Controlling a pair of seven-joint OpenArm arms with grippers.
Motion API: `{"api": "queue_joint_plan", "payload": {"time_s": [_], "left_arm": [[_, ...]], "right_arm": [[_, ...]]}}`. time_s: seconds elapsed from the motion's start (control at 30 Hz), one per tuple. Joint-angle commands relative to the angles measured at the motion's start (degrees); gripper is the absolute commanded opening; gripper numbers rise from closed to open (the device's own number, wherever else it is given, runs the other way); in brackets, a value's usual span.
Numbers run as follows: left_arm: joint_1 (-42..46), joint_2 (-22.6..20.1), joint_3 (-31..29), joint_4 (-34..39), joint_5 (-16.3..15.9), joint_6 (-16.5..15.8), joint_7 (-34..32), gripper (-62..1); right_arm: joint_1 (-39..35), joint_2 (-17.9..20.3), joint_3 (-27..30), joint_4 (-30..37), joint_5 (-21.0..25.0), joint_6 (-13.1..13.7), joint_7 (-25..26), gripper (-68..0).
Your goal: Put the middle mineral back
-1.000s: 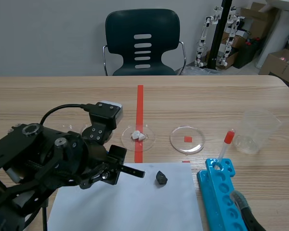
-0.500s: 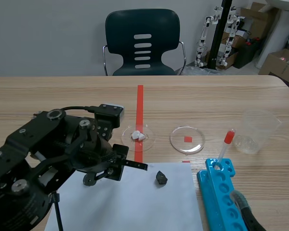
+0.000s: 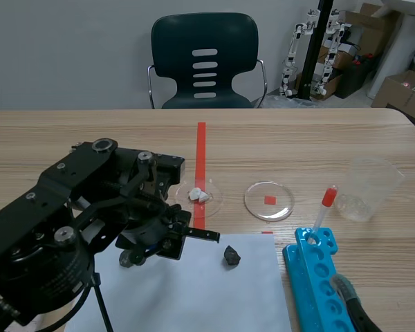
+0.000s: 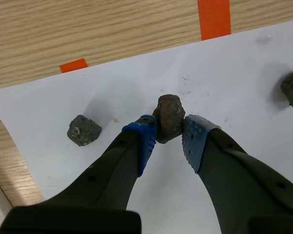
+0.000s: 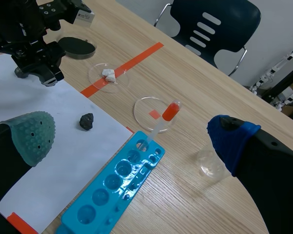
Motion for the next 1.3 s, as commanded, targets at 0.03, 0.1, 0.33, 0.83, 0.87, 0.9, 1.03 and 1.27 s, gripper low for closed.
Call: {"api": "queue_joint_plan", "payload": {"time_s": [0.03,0.1,0.33,0.83,0.87,0.9,1.03,1.27], "left_arm": [[-0.7,1.1,0.0,-0.7,-0.1,0.3,0.0,-50.5],[-1.0,1.4,0.0,-1.8,-0.1,0.3,0.0,-50.5],[-2.2,2.6,0.1,-5.4,-0.6,0.3,-0.2,-50.5],[-2.8,3.1,0.6,-8.9,-2.7,0.3,-2.6,-50.5],[-2.8,3.1,0.6,-9.1,-2.7,0.3,-2.6,-50.4],[-2.8,3.1,0.6,-9.1,-2.7,0.3,-2.8,-50.4],[-2.8,3.1,0.6,-9.1,-2.8,0.3,-2.8,-49.6],[-2.8,3.1,0.6,-9.1,-3.7,0.5,-2.8,-31.3]], "right_arm": [[0.4,-0.2,0.3,1.2,0.4,-0.2,0.8,0.4],[0.4,-0.2,0.3,1.2,0.4,-0.2,0.8,0.4],[0.4,-0.2,0.3,1.2,0.4,-0.2,0.8,0.4],[0.4,-0.2,0.3,1.2,0.4,-0.2,0.8,0.4],[0.4,-0.2,0.3,1.2,0.4,-0.2,0.8,0.4],[0.4,-0.2,0.3,1.2,0.4,-0.2,0.8,0.4],[0.4,-0.2,0.3,1.2,0.4,-0.2,0.8,0.4],[0.4,-0.2,0.3,1.2,0.4,-0.2,0.8,0.4]]}}
